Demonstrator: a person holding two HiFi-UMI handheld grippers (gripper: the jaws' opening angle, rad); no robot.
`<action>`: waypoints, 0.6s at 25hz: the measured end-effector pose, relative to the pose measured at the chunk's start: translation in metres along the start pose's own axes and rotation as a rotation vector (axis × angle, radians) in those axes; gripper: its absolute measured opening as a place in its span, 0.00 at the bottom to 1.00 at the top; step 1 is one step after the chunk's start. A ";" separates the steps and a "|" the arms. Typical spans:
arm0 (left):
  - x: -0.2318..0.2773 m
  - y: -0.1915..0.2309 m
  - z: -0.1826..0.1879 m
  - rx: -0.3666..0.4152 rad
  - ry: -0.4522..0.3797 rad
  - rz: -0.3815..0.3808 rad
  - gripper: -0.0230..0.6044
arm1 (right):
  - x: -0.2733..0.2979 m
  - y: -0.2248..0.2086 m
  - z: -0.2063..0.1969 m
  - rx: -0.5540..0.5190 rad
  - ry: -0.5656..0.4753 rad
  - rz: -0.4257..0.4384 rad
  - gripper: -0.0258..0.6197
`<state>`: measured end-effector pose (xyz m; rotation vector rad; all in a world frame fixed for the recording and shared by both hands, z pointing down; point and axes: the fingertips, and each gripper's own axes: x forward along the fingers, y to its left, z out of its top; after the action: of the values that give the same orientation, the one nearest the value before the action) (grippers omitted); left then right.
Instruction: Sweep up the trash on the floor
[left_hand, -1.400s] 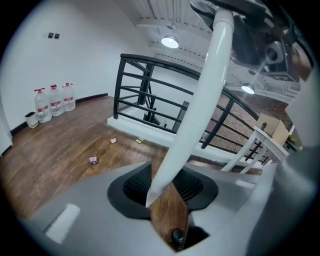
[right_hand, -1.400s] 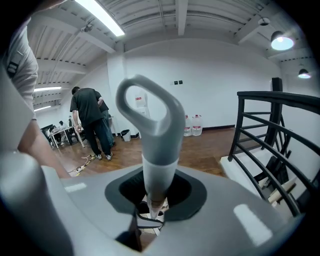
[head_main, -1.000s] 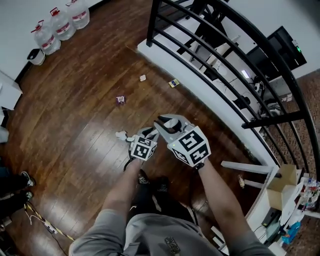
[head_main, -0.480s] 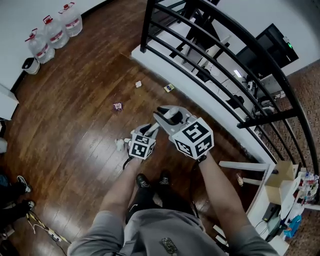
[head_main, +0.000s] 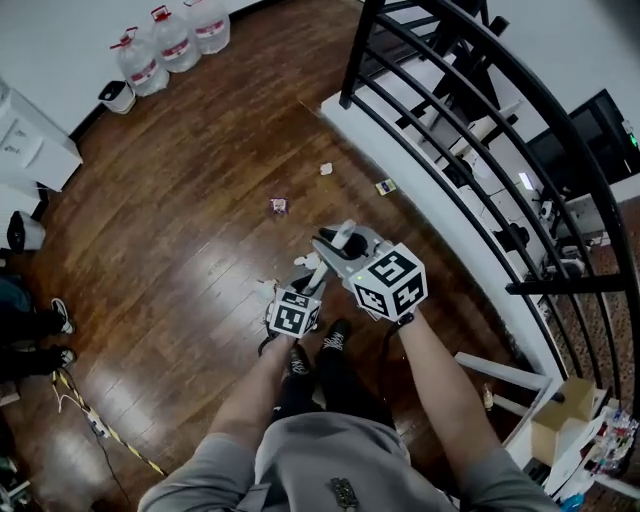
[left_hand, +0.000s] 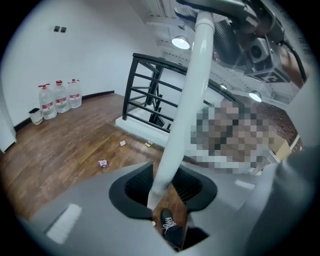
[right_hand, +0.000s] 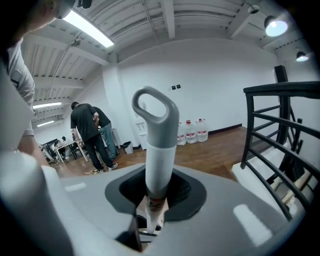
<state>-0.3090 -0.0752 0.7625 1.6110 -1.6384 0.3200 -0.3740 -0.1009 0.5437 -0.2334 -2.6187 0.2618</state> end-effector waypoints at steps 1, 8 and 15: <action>-0.004 0.006 -0.006 -0.018 0.008 0.024 0.22 | 0.006 0.004 -0.002 0.004 0.004 0.031 0.14; -0.013 0.054 -0.038 -0.025 0.077 0.145 0.22 | 0.045 0.017 -0.026 0.024 0.057 0.162 0.14; 0.017 0.071 -0.032 0.049 0.118 0.156 0.22 | 0.046 -0.004 -0.042 0.006 0.097 0.198 0.14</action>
<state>-0.3609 -0.0551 0.8188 1.4740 -1.6792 0.5296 -0.3936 -0.0890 0.6018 -0.4919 -2.4998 0.3171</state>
